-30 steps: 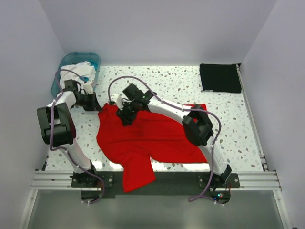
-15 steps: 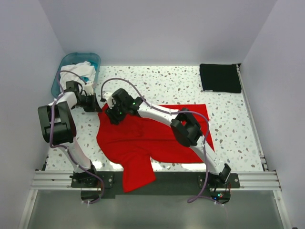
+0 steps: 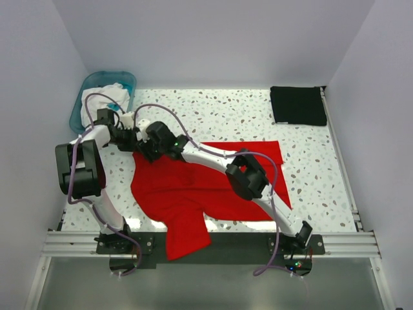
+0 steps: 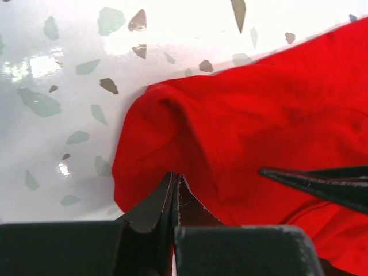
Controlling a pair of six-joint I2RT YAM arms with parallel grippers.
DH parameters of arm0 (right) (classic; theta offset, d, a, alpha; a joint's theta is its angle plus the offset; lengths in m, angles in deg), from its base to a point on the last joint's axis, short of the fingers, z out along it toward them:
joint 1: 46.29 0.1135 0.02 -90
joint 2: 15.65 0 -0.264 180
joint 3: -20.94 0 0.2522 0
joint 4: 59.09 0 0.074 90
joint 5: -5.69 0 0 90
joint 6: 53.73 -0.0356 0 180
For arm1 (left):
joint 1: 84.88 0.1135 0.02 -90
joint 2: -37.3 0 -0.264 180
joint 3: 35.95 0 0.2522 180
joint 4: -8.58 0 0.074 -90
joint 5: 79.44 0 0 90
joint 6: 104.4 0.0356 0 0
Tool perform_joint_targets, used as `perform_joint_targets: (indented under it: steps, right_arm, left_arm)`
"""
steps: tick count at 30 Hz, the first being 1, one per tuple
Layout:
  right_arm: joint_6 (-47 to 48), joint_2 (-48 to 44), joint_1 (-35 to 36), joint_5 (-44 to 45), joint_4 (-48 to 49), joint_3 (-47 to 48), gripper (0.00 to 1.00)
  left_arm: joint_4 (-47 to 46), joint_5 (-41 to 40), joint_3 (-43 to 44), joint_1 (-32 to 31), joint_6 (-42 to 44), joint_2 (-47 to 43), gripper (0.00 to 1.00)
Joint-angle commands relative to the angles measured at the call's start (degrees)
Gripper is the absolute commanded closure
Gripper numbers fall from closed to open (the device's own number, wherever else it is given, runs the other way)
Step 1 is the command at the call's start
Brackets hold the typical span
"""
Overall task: Fold and stack the t-shirts
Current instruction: Fold the tshirt
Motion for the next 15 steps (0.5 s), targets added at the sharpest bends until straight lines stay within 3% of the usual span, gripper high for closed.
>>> perform_joint_targets:
  steps: [1,11,13,14,15]
  right_arm:
    - [-1.79,2.12,-0.13,5.03,4.77,3.95,0.48]
    - [-1.36,5.2,-0.13,6.26,6.26,4.3,0.49]
    - [-1.27,5.02,-0.13,5.83,6.44,3.78,0.6]
    - [-0.74,4.5,-0.13,5.21,6.53,3.6,0.73]
    - [-0.39,4.06,-0.13,4.6,6.7,3.16,0.79]
  left_arm:
    - [-3.02,-2.66,0.14,0.25,0.07,0.21,1.0]
    - [-3.2,-3.1,0.41,0.16,0.07,2.23,1.0]
    - [-3.37,-3.45,0.67,0.33,-0.02,2.59,1.0]
    - [-3.46,-3.63,0.85,0.42,-0.19,2.68,1.0]
    - [-3.98,-3.89,0.93,0.51,-0.37,2.85,1.0]
